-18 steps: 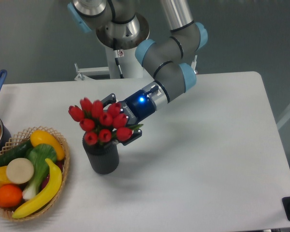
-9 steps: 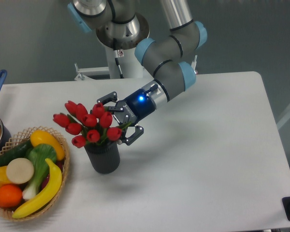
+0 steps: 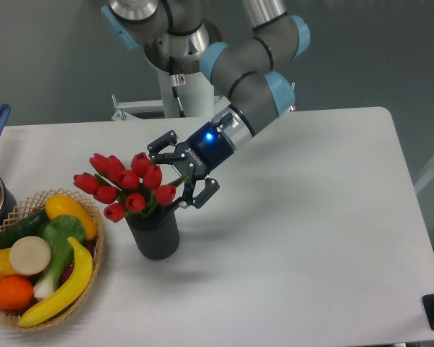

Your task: Insert the flowers into the vase

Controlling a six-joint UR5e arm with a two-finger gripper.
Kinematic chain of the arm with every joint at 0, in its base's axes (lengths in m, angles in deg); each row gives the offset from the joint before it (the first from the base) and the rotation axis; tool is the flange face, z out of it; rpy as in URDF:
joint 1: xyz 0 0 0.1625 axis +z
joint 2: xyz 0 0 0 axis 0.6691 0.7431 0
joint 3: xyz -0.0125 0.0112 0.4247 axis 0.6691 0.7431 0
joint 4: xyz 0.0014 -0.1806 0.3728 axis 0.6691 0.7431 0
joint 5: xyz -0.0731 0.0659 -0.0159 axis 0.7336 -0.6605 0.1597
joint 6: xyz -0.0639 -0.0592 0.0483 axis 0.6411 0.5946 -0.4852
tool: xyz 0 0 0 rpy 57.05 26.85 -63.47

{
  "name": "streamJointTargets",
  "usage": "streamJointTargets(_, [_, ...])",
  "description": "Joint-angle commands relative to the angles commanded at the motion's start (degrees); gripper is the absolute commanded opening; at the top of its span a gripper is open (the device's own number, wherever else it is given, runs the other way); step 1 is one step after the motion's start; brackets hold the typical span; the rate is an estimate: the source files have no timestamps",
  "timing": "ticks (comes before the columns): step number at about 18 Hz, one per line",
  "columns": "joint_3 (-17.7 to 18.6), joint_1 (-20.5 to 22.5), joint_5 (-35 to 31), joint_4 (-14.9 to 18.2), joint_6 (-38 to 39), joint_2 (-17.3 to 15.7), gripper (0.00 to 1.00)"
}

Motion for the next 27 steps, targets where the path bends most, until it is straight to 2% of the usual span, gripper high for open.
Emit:
streamJointTargets(7, [-1.6,5.6,-13.4,0.1,0.1,-9.2,1.0])
streamJointTargets(9, [-4.6,7.6,-16.7,0.4,1.7,-10.6,1.0])
streamJointTargets(11, [-8.2,9.6,-23.4,0.5,3.0,-11.0,1.0])
streamJointTargets(13, [-11.0,9.5,-30.4,1.6,2.4,-11.3,1.0])
streamJointTargets(16, [-15.7,9.0,-39.9,7.7,1.2,-11.6,1.0])
streamJointTargets(18, [-18.3,9.0,-41.6,11.9,-2.0,-11.4,1.0])
streamJointTargets(23, [-26.2,9.9,-47.0,26.9,-17.6,-10.5,1.0])
streamJointTargets(25, [-27.6,10.4,-47.2,29.2,-21.0,-9.6,1.0])
streamJointTargets(27, [-27.5,10.4,-47.2,29.3,-21.4,-9.6,1.0])
